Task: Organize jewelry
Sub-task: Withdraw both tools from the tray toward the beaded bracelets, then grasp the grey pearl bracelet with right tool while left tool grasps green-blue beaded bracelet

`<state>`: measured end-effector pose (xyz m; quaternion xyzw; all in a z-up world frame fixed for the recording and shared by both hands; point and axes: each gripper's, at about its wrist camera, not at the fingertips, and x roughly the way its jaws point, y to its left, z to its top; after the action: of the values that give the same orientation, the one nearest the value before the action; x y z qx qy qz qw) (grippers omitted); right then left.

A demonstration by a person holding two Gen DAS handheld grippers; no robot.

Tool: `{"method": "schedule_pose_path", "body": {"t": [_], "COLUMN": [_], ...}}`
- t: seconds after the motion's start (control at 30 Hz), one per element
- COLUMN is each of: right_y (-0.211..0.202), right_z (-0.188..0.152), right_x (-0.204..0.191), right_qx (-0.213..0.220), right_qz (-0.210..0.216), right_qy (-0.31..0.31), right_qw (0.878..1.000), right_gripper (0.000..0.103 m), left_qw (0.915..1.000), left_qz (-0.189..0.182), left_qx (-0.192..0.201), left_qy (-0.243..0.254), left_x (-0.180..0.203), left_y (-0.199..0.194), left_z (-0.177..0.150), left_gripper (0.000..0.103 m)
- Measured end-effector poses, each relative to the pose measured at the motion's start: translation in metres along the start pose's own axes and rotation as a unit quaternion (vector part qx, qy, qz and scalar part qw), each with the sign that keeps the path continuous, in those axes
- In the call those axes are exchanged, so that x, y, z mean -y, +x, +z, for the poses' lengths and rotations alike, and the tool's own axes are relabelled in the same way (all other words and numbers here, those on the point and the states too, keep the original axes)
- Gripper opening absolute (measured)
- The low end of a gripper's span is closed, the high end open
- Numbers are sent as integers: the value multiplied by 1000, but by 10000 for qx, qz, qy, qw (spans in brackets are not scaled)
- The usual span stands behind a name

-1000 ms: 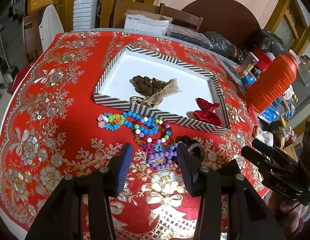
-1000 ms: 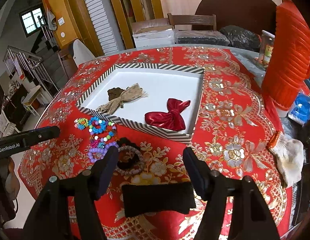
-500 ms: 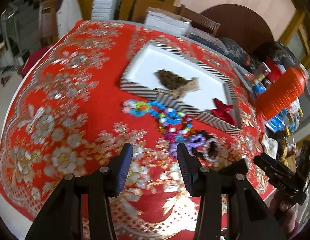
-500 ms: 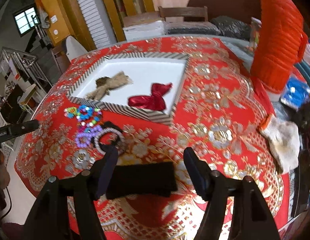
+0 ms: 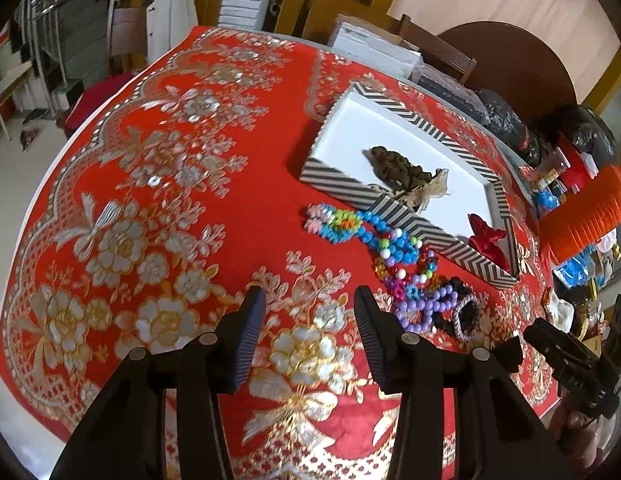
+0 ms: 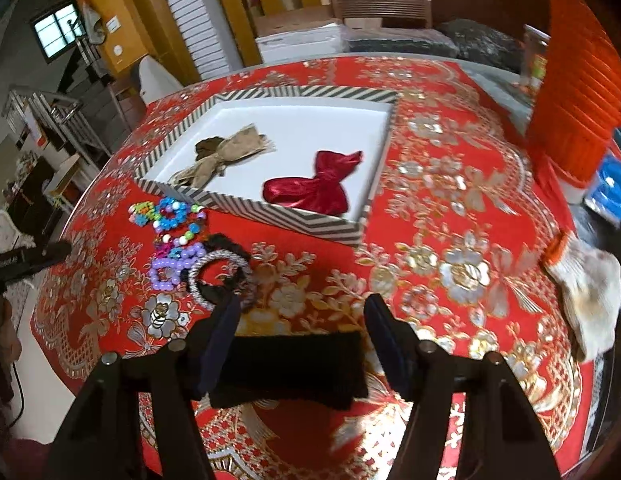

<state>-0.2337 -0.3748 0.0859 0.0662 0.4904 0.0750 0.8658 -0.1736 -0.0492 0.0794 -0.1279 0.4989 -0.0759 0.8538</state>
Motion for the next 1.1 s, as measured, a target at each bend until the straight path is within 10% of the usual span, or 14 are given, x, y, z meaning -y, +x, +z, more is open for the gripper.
{"method": "schedule_pose_path", "body": {"t": [0.67, 1.1], "right_y": [46, 67], "right_z": [13, 20], "right_x": [-27, -27], "right_qx": [-389, -648], "right_qz": [395, 353], "right_qy": [-277, -270], "right_qw": [9981, 9969], "right_gripper": [34, 34], "left_qw": [9976, 9898], "left_qz": [-267, -290], "left_qx": [-286, -688], "left_qy": [579, 1215], "left_x": [14, 24], "left_y": [61, 95], "left_z": [52, 62], "left_gripper": [29, 29]}}
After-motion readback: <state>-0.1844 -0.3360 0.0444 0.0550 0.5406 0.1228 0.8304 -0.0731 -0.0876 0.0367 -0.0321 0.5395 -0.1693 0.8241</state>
